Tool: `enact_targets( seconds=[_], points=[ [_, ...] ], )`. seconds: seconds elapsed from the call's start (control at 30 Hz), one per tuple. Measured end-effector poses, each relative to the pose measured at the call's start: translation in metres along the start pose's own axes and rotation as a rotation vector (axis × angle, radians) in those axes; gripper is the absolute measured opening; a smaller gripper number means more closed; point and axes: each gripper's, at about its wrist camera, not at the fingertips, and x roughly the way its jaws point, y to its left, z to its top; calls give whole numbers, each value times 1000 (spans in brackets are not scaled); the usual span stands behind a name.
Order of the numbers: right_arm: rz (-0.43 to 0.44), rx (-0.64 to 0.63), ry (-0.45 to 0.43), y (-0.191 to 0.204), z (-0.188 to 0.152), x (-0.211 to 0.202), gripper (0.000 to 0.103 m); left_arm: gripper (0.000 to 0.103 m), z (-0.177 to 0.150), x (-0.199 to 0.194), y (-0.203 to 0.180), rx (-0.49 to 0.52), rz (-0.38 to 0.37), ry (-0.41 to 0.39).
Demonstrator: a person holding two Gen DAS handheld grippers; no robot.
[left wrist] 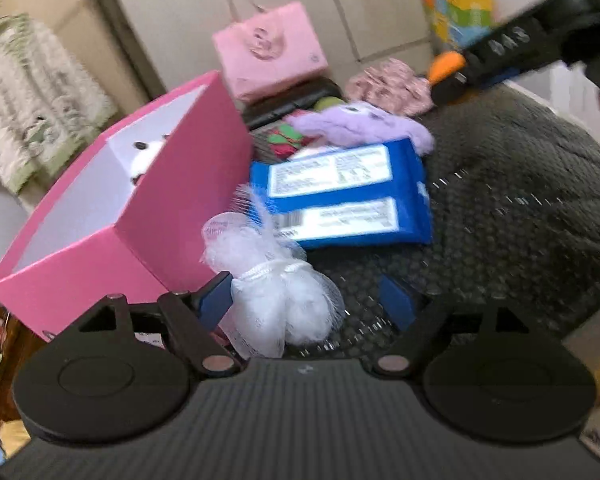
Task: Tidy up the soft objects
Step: 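Grasp the white mesh bath puff with the left gripper while the right gripper grasps the orange sponge, then carry the bath puff and orange sponge over the pink box with both grippers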
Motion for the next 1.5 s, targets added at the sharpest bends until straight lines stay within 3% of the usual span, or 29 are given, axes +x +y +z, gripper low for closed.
enact_targets(
  seconds=[0.27,0.4,0.6,1.03,1.3,1.5],
  points=[
    [6,1,-6,3,-7,-8,51,72,-9,11,8,-99,1,-6],
    [4,9,-14,4,-11,-16,51,43,-10,13,16,-154,-29,8],
    [7,19,-28,8,-15,-25,51,29,-10,12,16,-147,-62,-1],
    [7,1,84,35,-36,-32,51,29,-9,-1,33,-126,-189,2],
    [63,36,195,55,-48,-42,51,29,-13,-20,57,-149,-294,24],
    [121,50,220,75,-55,-54,51,29,-19,-37,70,-145,-343,36]
  ],
)
